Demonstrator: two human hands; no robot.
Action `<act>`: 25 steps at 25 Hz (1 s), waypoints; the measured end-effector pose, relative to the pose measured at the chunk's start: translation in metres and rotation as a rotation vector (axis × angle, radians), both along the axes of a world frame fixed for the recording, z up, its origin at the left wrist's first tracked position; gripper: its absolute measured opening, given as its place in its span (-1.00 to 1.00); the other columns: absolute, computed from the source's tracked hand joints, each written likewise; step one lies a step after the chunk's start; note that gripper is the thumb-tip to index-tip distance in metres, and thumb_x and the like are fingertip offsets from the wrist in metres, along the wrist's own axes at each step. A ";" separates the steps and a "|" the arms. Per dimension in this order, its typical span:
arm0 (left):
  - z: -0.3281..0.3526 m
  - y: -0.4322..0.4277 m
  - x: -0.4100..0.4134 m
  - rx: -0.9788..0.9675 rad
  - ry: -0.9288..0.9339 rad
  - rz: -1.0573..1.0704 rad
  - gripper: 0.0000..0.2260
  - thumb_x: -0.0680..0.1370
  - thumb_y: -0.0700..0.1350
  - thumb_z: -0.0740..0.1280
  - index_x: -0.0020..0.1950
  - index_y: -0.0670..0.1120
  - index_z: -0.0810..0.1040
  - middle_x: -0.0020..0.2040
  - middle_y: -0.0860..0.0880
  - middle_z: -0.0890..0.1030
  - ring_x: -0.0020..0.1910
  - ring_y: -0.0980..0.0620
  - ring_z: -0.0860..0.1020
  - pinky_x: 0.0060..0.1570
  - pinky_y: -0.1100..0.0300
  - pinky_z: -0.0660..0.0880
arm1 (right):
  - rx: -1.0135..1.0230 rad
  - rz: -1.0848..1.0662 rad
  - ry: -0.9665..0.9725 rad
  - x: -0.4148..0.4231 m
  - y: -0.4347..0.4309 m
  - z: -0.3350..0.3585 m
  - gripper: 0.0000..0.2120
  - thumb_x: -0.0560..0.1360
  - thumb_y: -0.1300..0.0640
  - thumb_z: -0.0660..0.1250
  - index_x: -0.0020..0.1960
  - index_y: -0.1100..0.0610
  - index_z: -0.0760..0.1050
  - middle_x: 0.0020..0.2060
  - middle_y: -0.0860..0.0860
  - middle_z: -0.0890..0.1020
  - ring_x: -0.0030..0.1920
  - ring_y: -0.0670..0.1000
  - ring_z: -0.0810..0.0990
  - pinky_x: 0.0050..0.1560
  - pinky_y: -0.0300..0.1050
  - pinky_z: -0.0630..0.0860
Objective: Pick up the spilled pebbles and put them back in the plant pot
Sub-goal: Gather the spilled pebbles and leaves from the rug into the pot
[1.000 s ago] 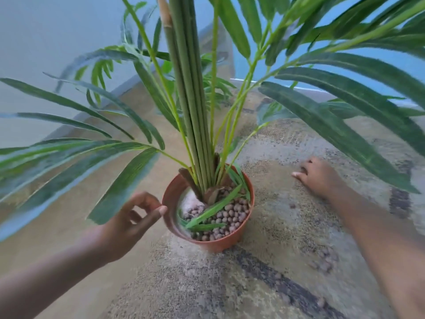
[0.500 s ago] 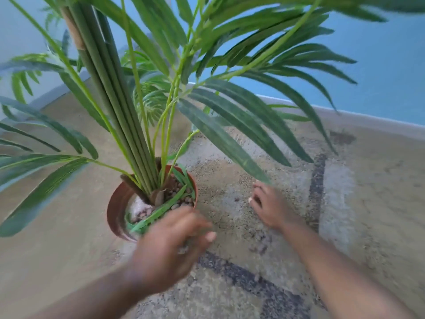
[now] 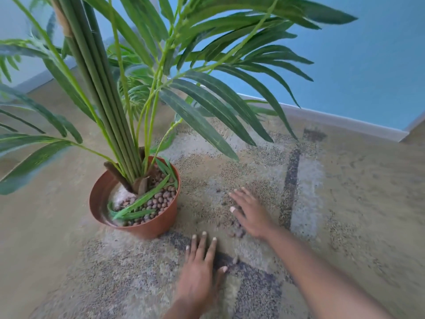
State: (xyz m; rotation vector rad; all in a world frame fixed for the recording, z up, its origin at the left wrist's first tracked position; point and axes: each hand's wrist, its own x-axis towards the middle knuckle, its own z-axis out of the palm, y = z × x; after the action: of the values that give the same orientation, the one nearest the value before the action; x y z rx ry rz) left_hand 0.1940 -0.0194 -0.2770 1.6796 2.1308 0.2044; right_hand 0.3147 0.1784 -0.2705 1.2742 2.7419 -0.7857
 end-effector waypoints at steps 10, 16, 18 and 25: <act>-0.003 0.000 0.000 0.231 0.035 -0.033 -0.51 0.35 -0.04 0.55 0.25 -0.03 0.55 0.21 -0.04 0.59 0.16 -0.10 0.59 -0.01 0.01 0.60 | 0.180 0.182 0.021 0.048 -0.093 -0.013 -0.31 0.50 -0.36 0.08 0.54 -0.08 0.08 0.57 -0.12 -0.07 0.55 -0.06 -0.13 0.50 0.21 0.02; -0.001 0.013 -0.037 0.089 0.038 0.198 -0.27 0.56 0.34 0.00 0.58 -0.02 -0.14 0.59 -0.02 -0.07 0.56 -0.05 -0.08 0.50 -0.01 -0.02 | 0.165 -0.001 -0.104 0.010 -0.098 -0.017 -0.23 0.54 -0.41 -0.16 0.52 -0.03 -0.40 0.49 -0.01 -0.45 0.48 0.02 -0.45 0.50 0.03 -0.34; -0.001 0.018 -0.043 0.063 0.039 0.202 -0.37 0.60 0.25 -0.05 0.58 -0.02 -0.10 0.60 -0.05 -0.04 0.56 -0.06 -0.07 0.51 0.02 -0.04 | 0.142 -0.017 -0.026 -0.014 -0.082 -0.019 -0.34 0.57 -0.33 -0.20 0.55 -0.06 -0.26 0.53 -0.02 -0.33 0.52 0.04 -0.33 0.53 0.10 -0.19; -0.006 0.001 -0.022 0.251 0.020 -0.133 -0.62 0.57 0.03 0.30 0.31 -0.14 0.53 0.28 -0.11 0.54 0.20 -0.10 0.57 0.13 0.03 0.58 | 0.099 0.038 0.207 0.003 -0.070 -0.009 -0.68 0.63 0.01 0.16 0.36 0.01 0.43 0.27 -0.22 0.40 0.31 -0.24 0.32 0.22 -0.57 0.19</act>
State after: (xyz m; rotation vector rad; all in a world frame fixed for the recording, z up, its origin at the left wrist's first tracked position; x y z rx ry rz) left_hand 0.1715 -0.0183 -0.2833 1.9631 2.0681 0.4324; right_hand 0.3176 0.1086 -0.2797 1.2171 2.9928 -0.8325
